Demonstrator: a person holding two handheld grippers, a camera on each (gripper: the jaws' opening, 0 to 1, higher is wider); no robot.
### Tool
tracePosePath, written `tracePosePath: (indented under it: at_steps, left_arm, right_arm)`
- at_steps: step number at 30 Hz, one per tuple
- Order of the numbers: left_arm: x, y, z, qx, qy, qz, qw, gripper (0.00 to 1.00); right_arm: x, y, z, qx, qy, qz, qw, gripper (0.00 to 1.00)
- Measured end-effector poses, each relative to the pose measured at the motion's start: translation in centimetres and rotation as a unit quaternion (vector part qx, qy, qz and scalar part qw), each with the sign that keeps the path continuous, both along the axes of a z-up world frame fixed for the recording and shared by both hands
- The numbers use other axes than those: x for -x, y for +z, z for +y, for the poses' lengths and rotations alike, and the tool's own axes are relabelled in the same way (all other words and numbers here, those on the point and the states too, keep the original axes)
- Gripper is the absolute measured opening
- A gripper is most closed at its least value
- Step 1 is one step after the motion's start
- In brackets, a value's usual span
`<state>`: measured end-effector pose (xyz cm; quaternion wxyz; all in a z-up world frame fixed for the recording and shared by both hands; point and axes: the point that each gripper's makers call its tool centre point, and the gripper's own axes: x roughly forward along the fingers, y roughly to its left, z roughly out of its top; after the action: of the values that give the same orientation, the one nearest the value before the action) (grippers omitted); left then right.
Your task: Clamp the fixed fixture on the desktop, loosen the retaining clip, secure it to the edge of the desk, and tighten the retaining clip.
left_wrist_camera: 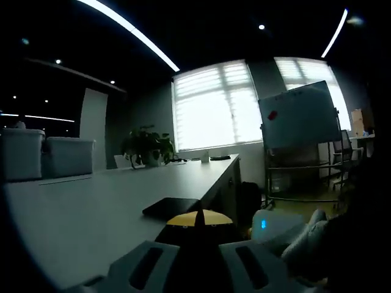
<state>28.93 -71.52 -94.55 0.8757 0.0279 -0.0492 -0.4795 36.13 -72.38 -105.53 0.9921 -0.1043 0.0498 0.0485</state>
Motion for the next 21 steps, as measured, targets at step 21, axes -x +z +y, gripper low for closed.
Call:
tracePosePath:
  at_steps: [21]
  left_arm:
    - [-0.2, 0.1, 0.0, -0.007, 0.003, -0.009, 0.9999, 0.01]
  right_arm:
    - [-0.2, -0.5, 2.1, -0.019, 0.138, 0.038, 0.9895, 0.28]
